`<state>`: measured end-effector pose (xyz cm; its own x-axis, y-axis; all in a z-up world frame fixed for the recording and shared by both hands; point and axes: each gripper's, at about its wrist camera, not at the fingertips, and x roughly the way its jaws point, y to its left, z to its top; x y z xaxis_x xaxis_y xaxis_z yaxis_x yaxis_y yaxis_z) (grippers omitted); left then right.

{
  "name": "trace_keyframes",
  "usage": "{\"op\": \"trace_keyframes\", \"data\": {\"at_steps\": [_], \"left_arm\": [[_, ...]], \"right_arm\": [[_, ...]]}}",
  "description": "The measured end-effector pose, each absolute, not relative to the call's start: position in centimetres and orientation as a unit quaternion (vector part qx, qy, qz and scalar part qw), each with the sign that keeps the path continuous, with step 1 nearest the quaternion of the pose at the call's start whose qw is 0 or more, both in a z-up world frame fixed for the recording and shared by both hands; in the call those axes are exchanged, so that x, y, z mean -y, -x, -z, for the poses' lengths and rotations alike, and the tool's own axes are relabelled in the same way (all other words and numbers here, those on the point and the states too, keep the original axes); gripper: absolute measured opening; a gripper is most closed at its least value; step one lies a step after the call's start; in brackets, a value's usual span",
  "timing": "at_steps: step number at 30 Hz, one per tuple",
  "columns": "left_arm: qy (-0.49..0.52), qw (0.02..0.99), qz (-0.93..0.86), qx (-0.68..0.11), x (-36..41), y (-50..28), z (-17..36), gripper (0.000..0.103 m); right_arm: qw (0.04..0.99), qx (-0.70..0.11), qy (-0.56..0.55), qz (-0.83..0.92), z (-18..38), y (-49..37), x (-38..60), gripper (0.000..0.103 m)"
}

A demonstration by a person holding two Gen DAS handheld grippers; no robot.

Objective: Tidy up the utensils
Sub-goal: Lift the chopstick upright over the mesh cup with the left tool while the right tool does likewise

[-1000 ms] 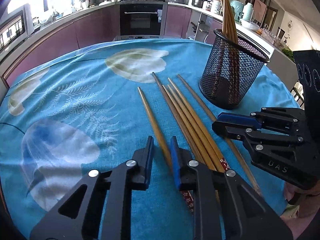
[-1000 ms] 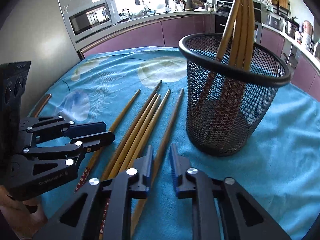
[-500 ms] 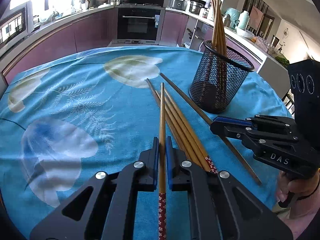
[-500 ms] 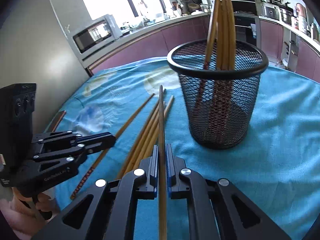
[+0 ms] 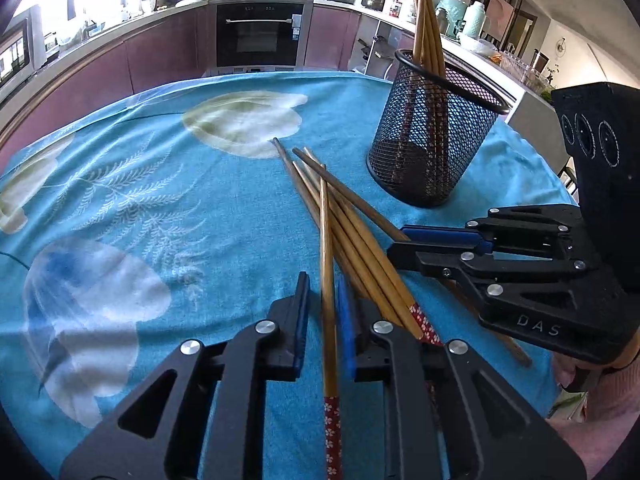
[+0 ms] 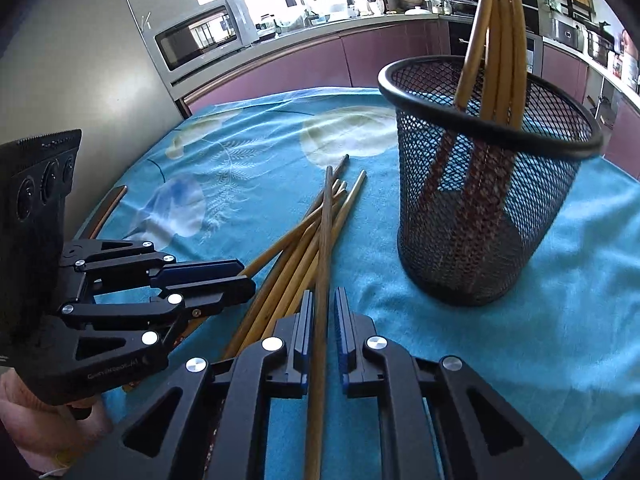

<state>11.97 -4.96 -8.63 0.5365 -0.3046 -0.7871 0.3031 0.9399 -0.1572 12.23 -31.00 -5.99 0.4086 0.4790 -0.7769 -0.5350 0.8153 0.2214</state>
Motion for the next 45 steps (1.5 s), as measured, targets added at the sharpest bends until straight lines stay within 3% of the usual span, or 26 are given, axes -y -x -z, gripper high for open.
{"op": "trace_keyframes", "data": {"at_steps": [5, 6, 30, 45], "left_arm": [[-0.003, 0.876, 0.172, -0.451, 5.2, -12.8, 8.6, 0.014], [0.001, 0.875, 0.175, -0.451, 5.2, -12.9, 8.5, 0.008], [0.053, 0.91, 0.252, -0.325, 3.1, -9.6, -3.4, 0.008], [0.079, 0.926, 0.27, -0.251, 4.8, -12.4, -10.3, 0.008]], "right_arm": [[0.841, -0.445, 0.025, -0.307, 5.7, -12.3, 31.3, 0.007], [0.843, -0.44, 0.024, -0.309, 5.4, -12.1, 31.5, 0.007], [0.894, -0.302, -0.038, -0.328, -4.7, -10.5, 37.7, 0.006], [0.921, -0.233, -0.043, -0.309, -10.4, -12.4, 40.3, 0.006]]}}
